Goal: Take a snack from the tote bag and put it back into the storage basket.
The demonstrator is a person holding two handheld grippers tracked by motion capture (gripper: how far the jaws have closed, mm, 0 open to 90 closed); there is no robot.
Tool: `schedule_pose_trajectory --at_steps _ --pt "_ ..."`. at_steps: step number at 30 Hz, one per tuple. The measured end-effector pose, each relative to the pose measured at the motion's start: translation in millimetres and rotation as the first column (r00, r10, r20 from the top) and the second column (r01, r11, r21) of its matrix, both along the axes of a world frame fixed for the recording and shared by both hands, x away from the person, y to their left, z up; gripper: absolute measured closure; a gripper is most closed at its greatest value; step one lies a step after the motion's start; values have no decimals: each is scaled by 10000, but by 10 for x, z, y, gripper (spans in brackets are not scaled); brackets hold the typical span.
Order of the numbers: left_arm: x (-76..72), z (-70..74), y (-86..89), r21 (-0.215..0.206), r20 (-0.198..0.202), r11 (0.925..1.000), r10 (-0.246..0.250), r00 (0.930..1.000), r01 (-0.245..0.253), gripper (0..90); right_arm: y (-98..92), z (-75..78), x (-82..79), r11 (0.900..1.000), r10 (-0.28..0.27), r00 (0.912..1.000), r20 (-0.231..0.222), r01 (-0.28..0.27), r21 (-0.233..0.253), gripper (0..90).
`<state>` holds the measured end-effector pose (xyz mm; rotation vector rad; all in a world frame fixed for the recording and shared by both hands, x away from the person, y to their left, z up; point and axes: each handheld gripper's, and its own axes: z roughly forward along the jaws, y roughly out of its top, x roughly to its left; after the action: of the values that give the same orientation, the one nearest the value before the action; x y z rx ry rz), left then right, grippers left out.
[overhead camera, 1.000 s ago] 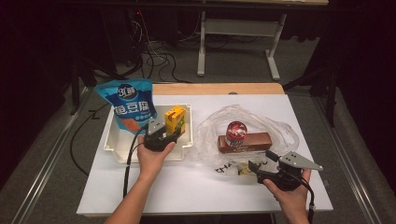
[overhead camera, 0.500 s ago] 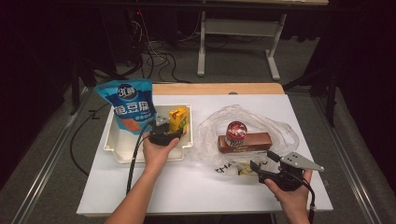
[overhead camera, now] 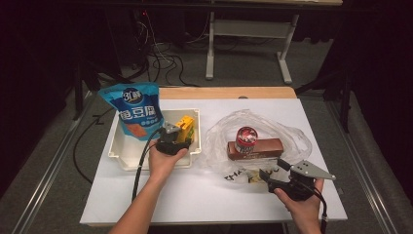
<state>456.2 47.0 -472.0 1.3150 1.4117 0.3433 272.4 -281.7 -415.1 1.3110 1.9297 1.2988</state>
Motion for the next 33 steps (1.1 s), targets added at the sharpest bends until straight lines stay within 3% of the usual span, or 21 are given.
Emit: schedule_pose_trajectory --at_steps 3,4,9,11,14,15,16,18,21,24,27,33 --pt "-15 -6 5 14 -128 9999 -131 9998 131 439 4 -18 -8 10000 34 10000 -59 -34 9 219" --pt "-44 -2 4 270 65 9993 -244 9997 243 434 11 -37 -12 10000 26 10000 -95 -26 -17 219" --pt "-185 109 108 -447 240 9989 -94 9997 105 289 13 -40 -17 10000 55 9999 -88 -55 -15 214" --pt "-319 140 163 -696 515 9976 11 9987 25 297 9 -34 -26 10000 72 10000 -52 -72 -31 212" --pt "-523 147 258 -656 988 9975 318 9946 -254 403 -7 -37 -23 10000 43 10000 -74 -43 -13 210" --pt "-570 138 284 -597 1013 9970 557 9933 -498 486 -13 -43 -17 10000 35 9999 -101 -35 3 210" --pt "-605 125 319 -618 958 9950 847 9918 -790 558 -17 -46 -12 10000 45 9999 -144 -44 30 210" --pt "-638 123 370 -1386 623 9856 1061 9924 -966 756 -14 -50 -9 10000 34 9999 -126 -33 20 210" --pt "-603 108 334 -1477 359 9856 890 9954 -828 900 1 -50 -11 9999 99 9999 -123 -98 33 212" --pt "-530 148 237 -1285 330 9897 677 9972 -629 900 10 -53 -11 9999 101 9998 -163 -100 3 212" --pt "-437 184 163 -1390 -35 9892 470 9989 -471 900 9 -55 -13 10000 81 9999 -140 -82 -43 213" --pt "-280 196 151 -1102 -107 9895 930 9956 -936 900 7 -60 -11 9999 80 9999 -124 -81 -121 216"
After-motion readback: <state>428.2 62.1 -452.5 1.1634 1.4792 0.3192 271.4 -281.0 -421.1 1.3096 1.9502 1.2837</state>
